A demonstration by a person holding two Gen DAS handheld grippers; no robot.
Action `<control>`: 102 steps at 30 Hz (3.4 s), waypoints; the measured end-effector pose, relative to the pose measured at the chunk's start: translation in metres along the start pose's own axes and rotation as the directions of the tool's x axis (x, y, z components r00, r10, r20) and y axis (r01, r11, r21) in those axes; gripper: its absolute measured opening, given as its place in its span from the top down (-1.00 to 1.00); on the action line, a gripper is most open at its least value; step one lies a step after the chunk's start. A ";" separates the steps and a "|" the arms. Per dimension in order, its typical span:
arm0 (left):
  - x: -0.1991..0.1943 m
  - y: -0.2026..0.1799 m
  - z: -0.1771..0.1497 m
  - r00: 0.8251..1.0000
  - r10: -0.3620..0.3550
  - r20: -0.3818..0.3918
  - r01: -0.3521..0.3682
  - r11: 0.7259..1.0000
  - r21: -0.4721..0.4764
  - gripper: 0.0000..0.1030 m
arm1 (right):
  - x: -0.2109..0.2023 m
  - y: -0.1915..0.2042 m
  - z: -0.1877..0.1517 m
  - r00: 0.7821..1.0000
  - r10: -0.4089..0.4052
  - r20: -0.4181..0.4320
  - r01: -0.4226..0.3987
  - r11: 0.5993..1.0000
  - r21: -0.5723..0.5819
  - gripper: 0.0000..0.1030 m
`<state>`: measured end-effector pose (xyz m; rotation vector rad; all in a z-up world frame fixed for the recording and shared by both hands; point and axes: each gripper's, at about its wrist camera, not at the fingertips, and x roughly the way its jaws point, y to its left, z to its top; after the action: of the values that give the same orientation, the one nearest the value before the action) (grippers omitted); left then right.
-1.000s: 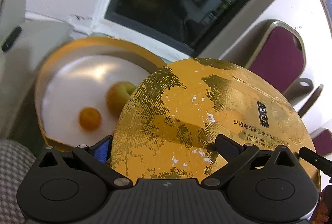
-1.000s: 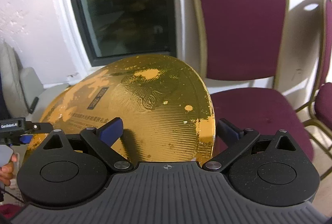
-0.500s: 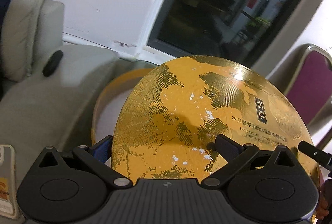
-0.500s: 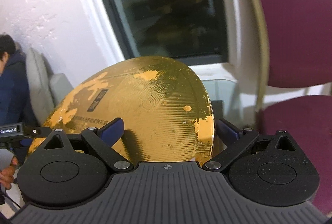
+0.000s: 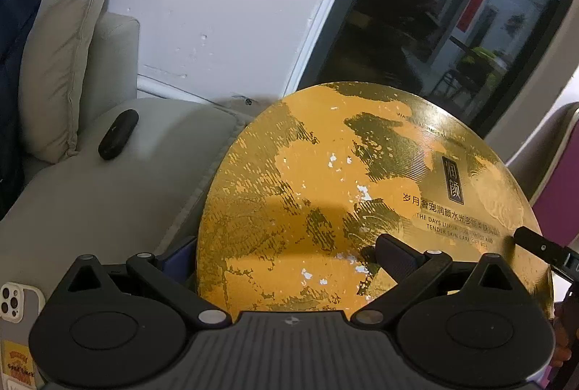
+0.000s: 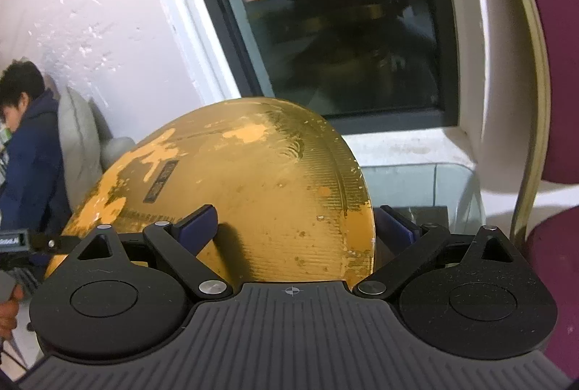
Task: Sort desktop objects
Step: 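Lower the gold lid with both tools onto the box rim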
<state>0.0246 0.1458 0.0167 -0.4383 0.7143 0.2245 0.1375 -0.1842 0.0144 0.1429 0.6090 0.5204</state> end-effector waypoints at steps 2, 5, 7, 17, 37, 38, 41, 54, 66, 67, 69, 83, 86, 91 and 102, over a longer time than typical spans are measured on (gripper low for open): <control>0.004 0.001 0.002 1.000 0.006 0.000 -0.006 1.000 -0.005 -0.96 | 0.009 0.001 0.003 1.000 -0.002 -0.009 0.002 1.000 -0.001 -0.90; 0.009 0.001 0.005 1.000 0.015 0.000 -0.015 1.000 0.005 -0.96 | 0.022 0.001 0.004 1.000 -0.004 -0.025 0.004 1.000 0.006 -0.90; 0.015 0.002 0.008 1.000 0.016 -0.002 -0.016 1.000 0.017 -0.96 | 0.029 0.001 0.003 0.999 -0.007 -0.031 0.007 1.000 0.016 -0.90; 0.041 0.003 0.007 0.999 0.035 -0.027 -0.033 0.998 0.057 -0.96 | 0.047 -0.010 -0.012 0.997 -0.035 -0.068 0.041 0.995 0.087 -0.90; 0.069 0.009 -0.006 0.996 0.070 -0.049 -0.068 0.996 0.054 -0.96 | 0.068 -0.025 -0.027 0.994 -0.040 -0.098 0.051 0.992 0.117 -0.90; 0.071 0.010 -0.005 0.996 0.071 -0.050 -0.068 0.996 0.056 -0.96 | 0.069 -0.026 -0.028 0.994 -0.041 -0.100 0.053 0.991 0.120 -0.89; 0.074 0.010 -0.004 0.996 0.074 -0.049 -0.070 0.995 0.065 -0.96 | 0.071 -0.027 -0.029 0.993 -0.046 -0.105 0.060 0.990 0.127 -0.90; 0.073 0.007 -0.008 0.996 0.086 -0.030 -0.083 0.993 0.084 -0.97 | 0.074 -0.026 -0.029 0.990 -0.062 -0.128 0.079 0.988 0.131 -0.89; 0.084 0.017 -0.008 0.995 0.069 -0.067 -0.065 0.996 0.055 -0.99 | 0.079 -0.022 -0.026 0.986 -0.095 -0.138 0.111 0.987 0.116 -0.90; 0.085 0.016 -0.007 0.995 0.071 -0.070 -0.068 0.996 0.056 -1.00 | 0.080 -0.022 -0.026 0.985 -0.094 -0.142 0.112 0.986 0.121 -0.90; 0.086 0.017 -0.005 0.994 0.071 -0.084 -0.067 0.996 0.054 -1.00 | 0.082 -0.024 -0.026 0.984 -0.093 -0.151 0.113 0.985 0.132 -0.91; 0.040 0.010 -0.005 0.976 0.193 -0.098 -0.177 0.972 0.157 -0.98 | 0.019 0.008 -0.004 0.989 -0.111 -0.095 0.119 0.989 0.085 -0.96; 0.024 -0.002 -0.014 0.966 0.229 -0.119 -0.201 0.957 0.209 -0.98 | -0.003 0.026 -0.009 0.984 -0.127 -0.127 0.134 0.990 0.051 -0.96; 0.005 -0.012 -0.028 0.951 0.263 -0.163 -0.226 0.950 0.215 -0.98 | -0.033 0.052 -0.023 0.972 -0.151 -0.179 0.159 0.987 0.030 -0.96; -0.005 -0.009 -0.063 0.894 0.399 -0.205 -0.325 0.891 0.317 -0.99 | -0.073 0.088 -0.062 0.942 -0.244 -0.232 0.250 0.968 -0.004 -0.96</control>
<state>-0.0131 0.1082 -0.0192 -0.0597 1.0780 0.4210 0.0136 -0.1469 0.0255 0.0288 0.8487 0.2867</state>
